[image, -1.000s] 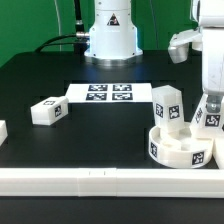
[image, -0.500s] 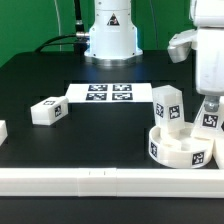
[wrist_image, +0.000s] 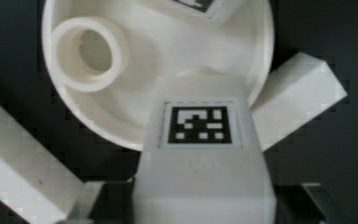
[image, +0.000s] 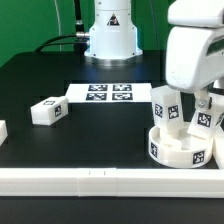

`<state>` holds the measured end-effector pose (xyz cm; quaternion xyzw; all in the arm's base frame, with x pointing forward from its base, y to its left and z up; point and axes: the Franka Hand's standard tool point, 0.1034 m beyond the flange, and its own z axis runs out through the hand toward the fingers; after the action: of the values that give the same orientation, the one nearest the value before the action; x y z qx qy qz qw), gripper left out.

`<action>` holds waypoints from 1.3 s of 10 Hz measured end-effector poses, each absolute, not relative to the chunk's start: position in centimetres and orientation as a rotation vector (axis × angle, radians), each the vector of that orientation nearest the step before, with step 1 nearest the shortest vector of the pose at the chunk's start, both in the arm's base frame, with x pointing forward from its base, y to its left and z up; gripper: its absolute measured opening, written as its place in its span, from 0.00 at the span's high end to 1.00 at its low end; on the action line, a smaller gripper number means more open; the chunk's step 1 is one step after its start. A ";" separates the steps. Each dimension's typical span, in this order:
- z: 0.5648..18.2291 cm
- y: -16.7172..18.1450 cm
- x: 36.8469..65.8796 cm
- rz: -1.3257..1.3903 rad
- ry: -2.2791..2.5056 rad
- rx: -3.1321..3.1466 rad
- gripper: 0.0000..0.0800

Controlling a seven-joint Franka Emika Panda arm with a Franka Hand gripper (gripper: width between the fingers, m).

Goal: Assemble stool

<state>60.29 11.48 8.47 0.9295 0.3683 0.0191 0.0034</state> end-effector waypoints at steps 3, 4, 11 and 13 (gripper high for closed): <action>8.4 11.5 60.2 0.058 0.846 3.022 0.57; 8.4 11.4 60.3 0.058 0.740 3.050 0.57; 8.3 11.2 60.3 0.060 -0.004 3.146 0.57; 8.3 11.1 60.3 0.073 -0.296 3.137 0.57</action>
Offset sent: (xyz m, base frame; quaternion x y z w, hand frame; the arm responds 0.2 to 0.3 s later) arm 0.0000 0.0000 0.0000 0.0000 0.0000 0.1938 0.9810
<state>60.34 11.08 8.29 0.9953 -0.0939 0.0231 -0.0049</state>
